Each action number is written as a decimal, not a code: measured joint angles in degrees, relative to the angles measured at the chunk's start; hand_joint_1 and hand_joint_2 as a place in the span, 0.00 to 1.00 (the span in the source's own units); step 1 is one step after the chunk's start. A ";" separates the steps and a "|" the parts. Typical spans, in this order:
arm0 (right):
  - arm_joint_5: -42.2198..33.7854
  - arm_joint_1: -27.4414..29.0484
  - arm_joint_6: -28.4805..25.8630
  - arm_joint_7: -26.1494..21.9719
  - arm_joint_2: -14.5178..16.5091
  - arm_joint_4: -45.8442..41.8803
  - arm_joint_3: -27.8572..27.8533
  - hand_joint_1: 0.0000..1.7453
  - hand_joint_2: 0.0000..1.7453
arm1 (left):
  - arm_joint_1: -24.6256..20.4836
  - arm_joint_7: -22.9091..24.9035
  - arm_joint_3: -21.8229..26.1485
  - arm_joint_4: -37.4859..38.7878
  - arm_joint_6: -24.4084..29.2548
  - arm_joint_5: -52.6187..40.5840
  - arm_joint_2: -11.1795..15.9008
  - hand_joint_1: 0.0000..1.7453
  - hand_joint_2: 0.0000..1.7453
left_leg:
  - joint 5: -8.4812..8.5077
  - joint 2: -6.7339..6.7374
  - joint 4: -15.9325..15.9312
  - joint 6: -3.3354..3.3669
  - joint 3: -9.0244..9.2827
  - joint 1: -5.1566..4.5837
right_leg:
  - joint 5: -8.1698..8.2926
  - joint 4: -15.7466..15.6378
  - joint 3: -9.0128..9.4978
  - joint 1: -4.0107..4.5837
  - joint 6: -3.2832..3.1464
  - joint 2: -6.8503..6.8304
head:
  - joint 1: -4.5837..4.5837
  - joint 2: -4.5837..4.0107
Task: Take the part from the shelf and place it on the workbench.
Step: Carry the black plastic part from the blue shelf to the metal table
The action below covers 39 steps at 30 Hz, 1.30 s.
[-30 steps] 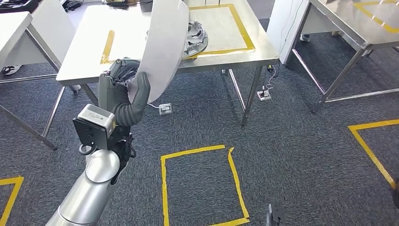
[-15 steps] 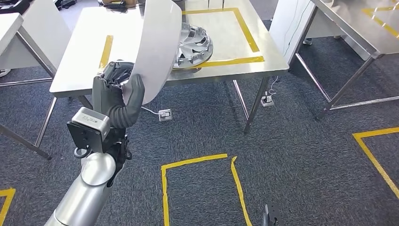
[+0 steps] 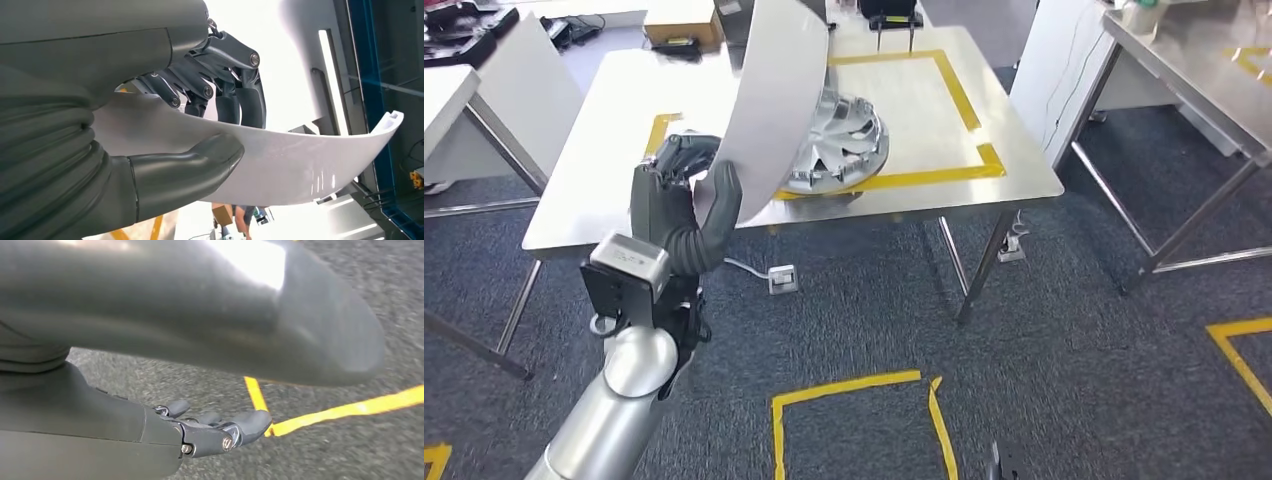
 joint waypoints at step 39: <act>0.07 -0.50 -0.42 -0.53 0.40 -0.06 -1.39 0.00 0.00 | -1.00 0.17 -0.22 1.77 0.75 -2.35 -0.39 1.00 1.00 | 4.57 -0.03 -4.01 1.81 -7.49 -0.60 | -3.67 0.21 3.10 0.74 0.27 1.08 | 0.26 0.00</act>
